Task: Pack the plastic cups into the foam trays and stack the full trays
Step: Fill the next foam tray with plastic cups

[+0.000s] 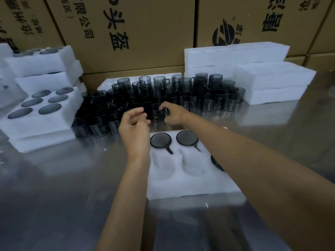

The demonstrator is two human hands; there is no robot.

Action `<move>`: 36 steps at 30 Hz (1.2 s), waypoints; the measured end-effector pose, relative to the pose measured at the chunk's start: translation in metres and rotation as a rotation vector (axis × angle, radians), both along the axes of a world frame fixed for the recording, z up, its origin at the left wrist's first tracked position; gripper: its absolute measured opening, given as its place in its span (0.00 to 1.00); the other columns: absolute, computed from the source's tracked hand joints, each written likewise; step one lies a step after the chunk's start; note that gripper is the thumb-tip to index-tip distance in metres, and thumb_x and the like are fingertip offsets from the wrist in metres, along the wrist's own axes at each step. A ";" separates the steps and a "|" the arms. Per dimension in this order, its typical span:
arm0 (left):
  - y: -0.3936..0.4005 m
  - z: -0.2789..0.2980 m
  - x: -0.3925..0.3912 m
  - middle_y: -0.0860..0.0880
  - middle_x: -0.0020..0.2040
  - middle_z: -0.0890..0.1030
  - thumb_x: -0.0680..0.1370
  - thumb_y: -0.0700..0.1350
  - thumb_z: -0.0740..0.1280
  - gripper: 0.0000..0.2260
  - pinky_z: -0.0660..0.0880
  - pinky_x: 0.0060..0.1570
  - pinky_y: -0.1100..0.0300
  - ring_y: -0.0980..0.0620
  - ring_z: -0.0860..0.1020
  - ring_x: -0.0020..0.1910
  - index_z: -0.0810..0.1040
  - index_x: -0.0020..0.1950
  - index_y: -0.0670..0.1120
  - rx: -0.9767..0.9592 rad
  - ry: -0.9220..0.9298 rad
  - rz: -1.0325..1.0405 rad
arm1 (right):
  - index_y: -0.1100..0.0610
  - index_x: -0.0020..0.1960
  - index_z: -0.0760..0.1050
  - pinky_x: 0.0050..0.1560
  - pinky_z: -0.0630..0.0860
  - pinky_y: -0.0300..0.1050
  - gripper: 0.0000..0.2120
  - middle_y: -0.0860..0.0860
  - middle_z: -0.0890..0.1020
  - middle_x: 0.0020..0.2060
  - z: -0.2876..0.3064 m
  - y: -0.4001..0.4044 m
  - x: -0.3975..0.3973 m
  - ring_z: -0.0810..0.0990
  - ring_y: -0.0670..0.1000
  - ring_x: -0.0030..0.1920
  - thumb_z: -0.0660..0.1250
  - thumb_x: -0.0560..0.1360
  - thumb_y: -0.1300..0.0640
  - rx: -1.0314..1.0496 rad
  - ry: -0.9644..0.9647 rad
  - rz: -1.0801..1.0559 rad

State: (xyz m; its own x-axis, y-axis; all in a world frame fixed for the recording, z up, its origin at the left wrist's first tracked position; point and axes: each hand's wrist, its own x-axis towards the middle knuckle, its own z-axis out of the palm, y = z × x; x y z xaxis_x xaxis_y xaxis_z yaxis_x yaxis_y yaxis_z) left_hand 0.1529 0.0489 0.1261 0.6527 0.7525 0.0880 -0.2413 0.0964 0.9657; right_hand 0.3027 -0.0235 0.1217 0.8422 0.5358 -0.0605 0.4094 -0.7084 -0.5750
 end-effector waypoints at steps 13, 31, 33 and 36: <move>-0.002 0.000 -0.003 0.54 0.55 0.80 0.76 0.35 0.63 0.19 0.76 0.50 0.68 0.65 0.79 0.45 0.78 0.64 0.50 0.502 0.153 -0.179 | 0.54 0.38 0.71 0.43 0.70 0.42 0.12 0.52 0.78 0.43 0.019 -0.031 -0.044 0.74 0.47 0.42 0.74 0.72 0.60 0.497 -0.195 -0.144; -0.027 0.016 -0.033 0.59 0.53 0.81 0.64 0.53 0.81 0.28 0.78 0.51 0.64 0.62 0.80 0.50 0.79 0.62 0.56 0.803 0.035 -0.435 | 0.55 0.42 0.78 0.34 0.72 0.44 0.15 0.54 0.77 0.30 0.021 -0.110 -0.125 0.76 0.47 0.31 0.71 0.75 0.43 0.763 -0.149 -0.205; -0.022 0.017 -0.043 0.61 0.48 0.83 0.60 0.62 0.80 0.28 0.79 0.50 0.62 0.62 0.81 0.47 0.80 0.57 0.58 0.841 0.117 -0.500 | 0.58 0.40 0.78 0.35 0.70 0.41 0.14 0.49 0.77 0.29 0.018 -0.120 -0.125 0.74 0.46 0.31 0.71 0.76 0.48 0.738 -0.082 -0.143; -0.021 0.016 -0.051 0.64 0.43 0.80 0.55 0.69 0.77 0.28 0.76 0.40 0.67 0.62 0.78 0.41 0.79 0.50 0.60 0.964 0.230 -0.523 | 0.57 0.39 0.81 0.37 0.73 0.35 0.09 0.47 0.81 0.32 0.012 -0.126 -0.127 0.76 0.42 0.33 0.71 0.76 0.55 0.627 -0.011 -0.052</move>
State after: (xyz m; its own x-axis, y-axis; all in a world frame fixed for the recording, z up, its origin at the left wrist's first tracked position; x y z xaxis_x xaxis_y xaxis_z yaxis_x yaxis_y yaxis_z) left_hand 0.1018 0.0274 0.1423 0.9447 0.0632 0.3219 -0.1959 -0.6784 0.7081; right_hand 0.1757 -0.1494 0.1339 0.8670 0.4250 0.2602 0.3913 -0.2574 -0.8835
